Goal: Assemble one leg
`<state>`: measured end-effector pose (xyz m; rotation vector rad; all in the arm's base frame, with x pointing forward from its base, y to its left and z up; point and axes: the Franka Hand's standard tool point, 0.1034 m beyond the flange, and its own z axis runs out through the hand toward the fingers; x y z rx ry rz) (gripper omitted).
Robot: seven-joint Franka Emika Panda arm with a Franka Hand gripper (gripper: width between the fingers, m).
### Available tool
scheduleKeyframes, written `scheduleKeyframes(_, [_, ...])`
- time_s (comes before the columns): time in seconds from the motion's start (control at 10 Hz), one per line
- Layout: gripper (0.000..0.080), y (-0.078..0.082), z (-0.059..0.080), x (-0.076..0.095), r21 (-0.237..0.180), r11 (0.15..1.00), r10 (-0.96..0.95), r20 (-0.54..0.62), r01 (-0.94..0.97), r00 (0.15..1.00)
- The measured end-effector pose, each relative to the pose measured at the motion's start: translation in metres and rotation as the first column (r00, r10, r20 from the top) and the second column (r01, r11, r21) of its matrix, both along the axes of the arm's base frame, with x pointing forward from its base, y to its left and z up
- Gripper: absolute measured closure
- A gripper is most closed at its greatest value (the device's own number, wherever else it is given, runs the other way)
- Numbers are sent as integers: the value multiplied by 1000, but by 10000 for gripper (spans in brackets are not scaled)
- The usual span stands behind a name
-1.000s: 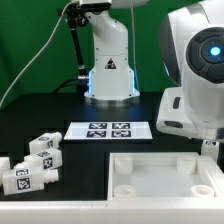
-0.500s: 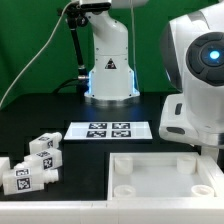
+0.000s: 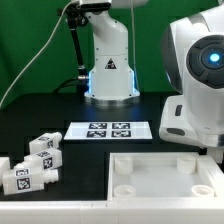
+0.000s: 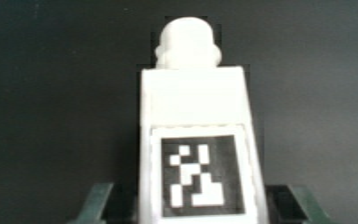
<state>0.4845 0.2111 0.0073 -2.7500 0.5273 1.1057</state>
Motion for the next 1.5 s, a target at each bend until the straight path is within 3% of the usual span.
scheduleKeyframes(0.2, [518, -5, 10, 5, 4, 1000, -3, 4, 3, 1000])
scheduleKeyframes(0.5, [518, -25, 73, 12, 20, 1000, 13, -21, -12, 1000])
scheduleKeyframes(0.6, [518, -23, 80, 20, 15, 1000, 17, 16, -17, 1000])
scheduleKeyframes(0.8, [517, -16, 70, 26, -8, 1000, 2, 155, -1, 988])
scheduleKeyframes(1.0, [517, -10, 72, 27, -21, 1000, -2, 251, 8, 968])
scheduleKeyframes(1.1, [517, -11, 74, 35, -14, 1000, 10, 318, -5, 948])
scheduleKeyframes(1.3, [517, -36, 99, 51, -8, 1000, 25, 407, -24, 913])
scheduleKeyframes(1.5, [517, -60, 130, 67, -59, 998, 39, 537, -9, 843])
